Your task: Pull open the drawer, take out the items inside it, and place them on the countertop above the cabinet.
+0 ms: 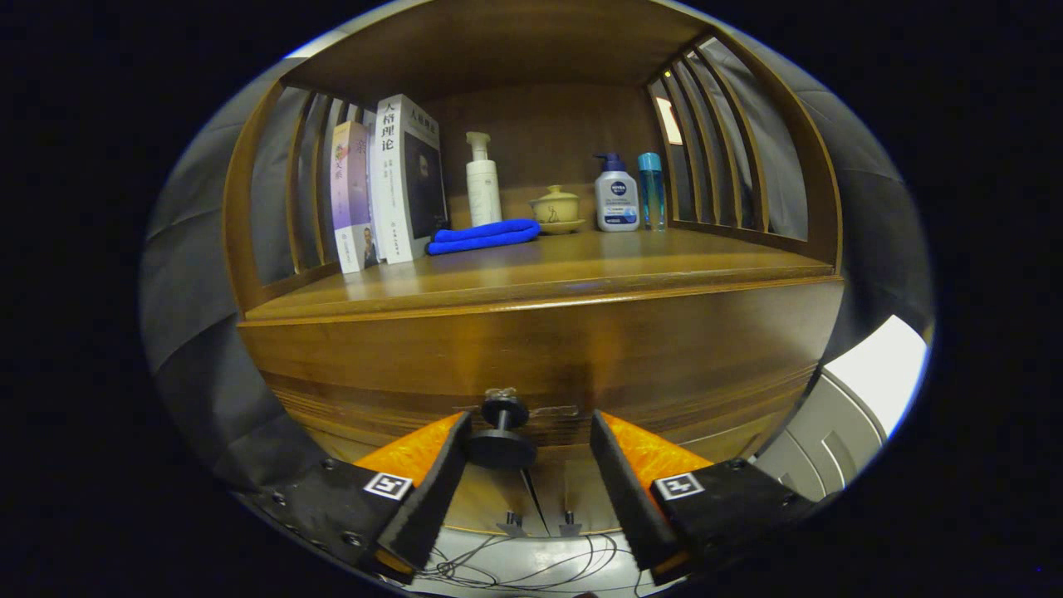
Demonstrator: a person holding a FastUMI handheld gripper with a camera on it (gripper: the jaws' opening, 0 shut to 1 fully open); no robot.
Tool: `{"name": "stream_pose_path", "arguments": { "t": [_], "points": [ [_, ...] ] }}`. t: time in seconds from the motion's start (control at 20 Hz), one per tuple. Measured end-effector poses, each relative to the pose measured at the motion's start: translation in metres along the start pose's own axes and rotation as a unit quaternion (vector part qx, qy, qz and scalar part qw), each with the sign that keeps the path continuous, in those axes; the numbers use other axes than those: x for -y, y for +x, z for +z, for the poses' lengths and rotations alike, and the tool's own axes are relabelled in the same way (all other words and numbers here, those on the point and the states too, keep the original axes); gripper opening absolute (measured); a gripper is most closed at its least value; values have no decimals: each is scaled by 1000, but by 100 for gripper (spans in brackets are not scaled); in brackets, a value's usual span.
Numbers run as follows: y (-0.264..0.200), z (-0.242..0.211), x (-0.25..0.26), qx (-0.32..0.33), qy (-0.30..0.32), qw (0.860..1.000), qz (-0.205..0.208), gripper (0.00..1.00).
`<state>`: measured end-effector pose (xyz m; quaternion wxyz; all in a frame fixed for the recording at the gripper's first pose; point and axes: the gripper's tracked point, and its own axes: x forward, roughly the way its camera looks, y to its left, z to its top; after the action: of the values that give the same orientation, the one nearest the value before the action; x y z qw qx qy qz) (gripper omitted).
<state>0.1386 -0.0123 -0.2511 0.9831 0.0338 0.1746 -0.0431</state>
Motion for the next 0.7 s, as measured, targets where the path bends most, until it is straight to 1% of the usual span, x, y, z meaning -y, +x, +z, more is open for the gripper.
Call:
{"name": "stream_pose_path", "arguments": {
  "t": [0.15, 0.25, 0.35, 0.5, 0.55, 0.6, 0.7],
  "points": [
    [0, -6, -12, -7, -2, 1000, 22, 64],
    [-2, -6, -11, -5, -14, 1000, 18, 49],
    [-2, -8, -12, -7, -13, 999, 30, 49],
    [2, -9, -12, -6, -11, 999, 47, 34],
    [-2, -7, -11, -8, -24, 998, 49, 26],
    [-1, -8, -12, -10, -37, 998, 53, 25],
    [-1, -10, -11, -15, -35, 998, 57, 25]
  ]
}}
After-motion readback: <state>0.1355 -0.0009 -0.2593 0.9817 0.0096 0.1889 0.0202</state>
